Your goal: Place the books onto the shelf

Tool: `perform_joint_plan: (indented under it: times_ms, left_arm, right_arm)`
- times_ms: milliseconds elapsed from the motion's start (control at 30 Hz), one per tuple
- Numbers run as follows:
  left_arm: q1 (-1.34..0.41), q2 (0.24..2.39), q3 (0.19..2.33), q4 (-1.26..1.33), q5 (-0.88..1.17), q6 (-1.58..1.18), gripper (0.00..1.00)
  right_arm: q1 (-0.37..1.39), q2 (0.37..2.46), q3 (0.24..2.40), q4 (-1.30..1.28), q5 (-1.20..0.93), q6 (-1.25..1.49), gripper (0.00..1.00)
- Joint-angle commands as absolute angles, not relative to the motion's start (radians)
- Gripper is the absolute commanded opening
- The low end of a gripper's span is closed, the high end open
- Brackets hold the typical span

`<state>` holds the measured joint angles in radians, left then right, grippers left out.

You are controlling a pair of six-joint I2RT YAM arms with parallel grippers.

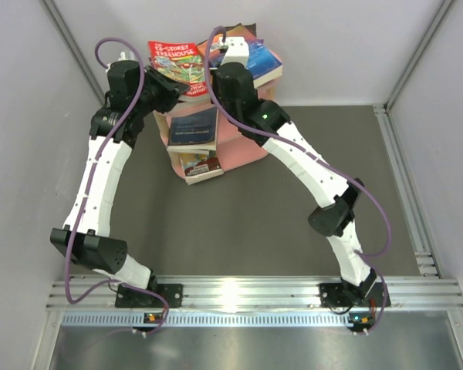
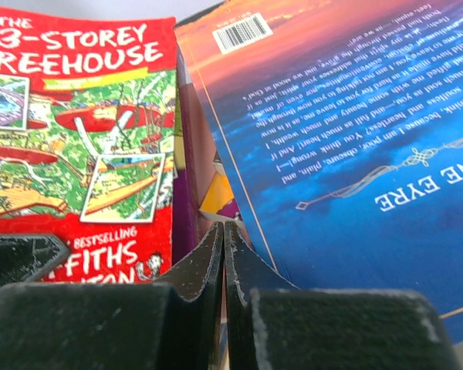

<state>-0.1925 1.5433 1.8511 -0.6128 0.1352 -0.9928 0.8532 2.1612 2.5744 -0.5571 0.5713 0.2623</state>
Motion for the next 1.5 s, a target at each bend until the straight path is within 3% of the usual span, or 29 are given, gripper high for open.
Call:
perform_joint_plan:
  times_ms: [0, 400, 567, 667, 700, 1000, 1167, 1467]
  left_arm:
    - [-0.189, 1.551, 1.795, -0.868, 0.130, -0.916, 0.18]
    - [-0.189, 1.534, 1.786, -0.884, 0.138, -0.923, 0.18]
    - [-0.189, 1.526, 1.763, -0.881, 0.150, -0.928, 0.25]
    - [-0.189, 1.522, 1.747, -0.874, 0.161, -0.936, 0.46]
    - [-0.189, 1.522, 1.740, -0.874, 0.164, -0.937, 0.61]
    - [-0.189, 1.538, 1.778, -0.894, 0.179, -0.928, 0.98]
    - [-0.189, 1.617, 1.882, -1.034, 0.242, -0.856, 0.99]
    - [-0.189, 1.585, 1.856, -0.985, 0.400, -0.891, 0.99]
  right_arm:
    - [0.844, 2.151, 2.588, -0.456, 0.538, 0.290, 0.00]
    - [0.825, 2.215, 2.576, -0.437, 0.482, 0.336, 0.00]
    - [0.813, 2.241, 2.574, -0.429, 0.495, 0.337, 0.00]
    - [0.793, 2.243, 2.565, -0.436, 0.505, 0.339, 0.00]
    - [0.789, 2.241, 2.557, -0.437, 0.503, 0.341, 0.00]
    - [0.761, 2.249, 2.553, -0.443, 0.505, 0.345, 0.00]
    - [0.752, 2.256, 2.551, -0.443, 0.495, 0.356, 0.00]
    - [0.746, 2.276, 2.556, -0.443, 0.499, 0.368, 0.00]
